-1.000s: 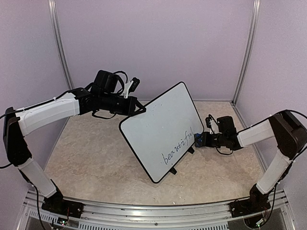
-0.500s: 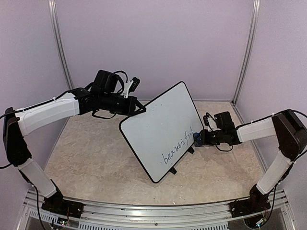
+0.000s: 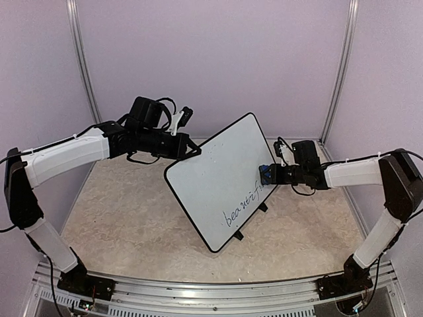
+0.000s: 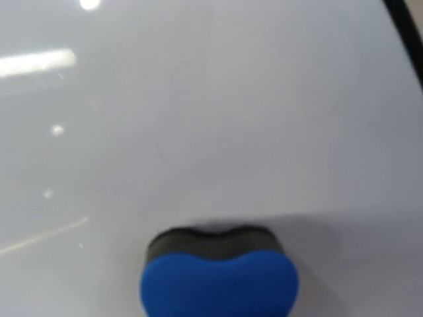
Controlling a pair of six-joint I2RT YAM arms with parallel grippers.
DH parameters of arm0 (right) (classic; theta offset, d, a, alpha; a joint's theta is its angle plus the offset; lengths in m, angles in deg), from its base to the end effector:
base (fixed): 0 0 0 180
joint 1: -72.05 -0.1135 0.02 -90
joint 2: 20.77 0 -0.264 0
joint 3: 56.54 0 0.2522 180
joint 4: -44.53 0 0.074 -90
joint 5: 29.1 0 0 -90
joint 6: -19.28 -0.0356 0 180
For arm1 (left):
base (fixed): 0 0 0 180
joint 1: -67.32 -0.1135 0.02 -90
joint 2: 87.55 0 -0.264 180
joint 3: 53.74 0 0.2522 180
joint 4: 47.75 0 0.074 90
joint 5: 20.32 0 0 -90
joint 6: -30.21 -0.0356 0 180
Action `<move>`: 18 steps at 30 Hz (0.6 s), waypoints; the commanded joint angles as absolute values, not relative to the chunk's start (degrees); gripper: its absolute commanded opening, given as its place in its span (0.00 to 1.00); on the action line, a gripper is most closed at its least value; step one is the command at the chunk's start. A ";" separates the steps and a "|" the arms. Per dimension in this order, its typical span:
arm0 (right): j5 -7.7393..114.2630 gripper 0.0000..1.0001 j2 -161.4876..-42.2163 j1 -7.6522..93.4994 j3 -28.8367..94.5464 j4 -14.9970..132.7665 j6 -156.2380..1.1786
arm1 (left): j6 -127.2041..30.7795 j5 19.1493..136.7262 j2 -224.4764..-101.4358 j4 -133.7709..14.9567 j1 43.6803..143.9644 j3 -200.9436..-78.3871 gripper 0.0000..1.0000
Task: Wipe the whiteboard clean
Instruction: Erase the whiteboard at the center of the board.
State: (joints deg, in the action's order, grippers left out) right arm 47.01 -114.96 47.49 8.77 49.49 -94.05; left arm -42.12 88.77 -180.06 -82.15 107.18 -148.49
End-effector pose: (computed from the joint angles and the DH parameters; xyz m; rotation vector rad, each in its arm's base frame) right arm 0.3150 0.1534 0.1945 -0.1690 2.2308 0.7319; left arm 0.2802 -0.2491 0.3298 0.6346 2.1560 -0.9248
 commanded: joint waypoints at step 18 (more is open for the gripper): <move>46.84 0.29 -114.14 44.58 6.06 53.83 -90.69 | -49.54 96.21 -179.84 -79.53 110.30 -148.16 0.00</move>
State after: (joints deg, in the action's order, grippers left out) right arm 49.53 -113.41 46.95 -0.61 54.69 -92.36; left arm -42.03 89.03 -180.06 -81.78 107.40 -148.49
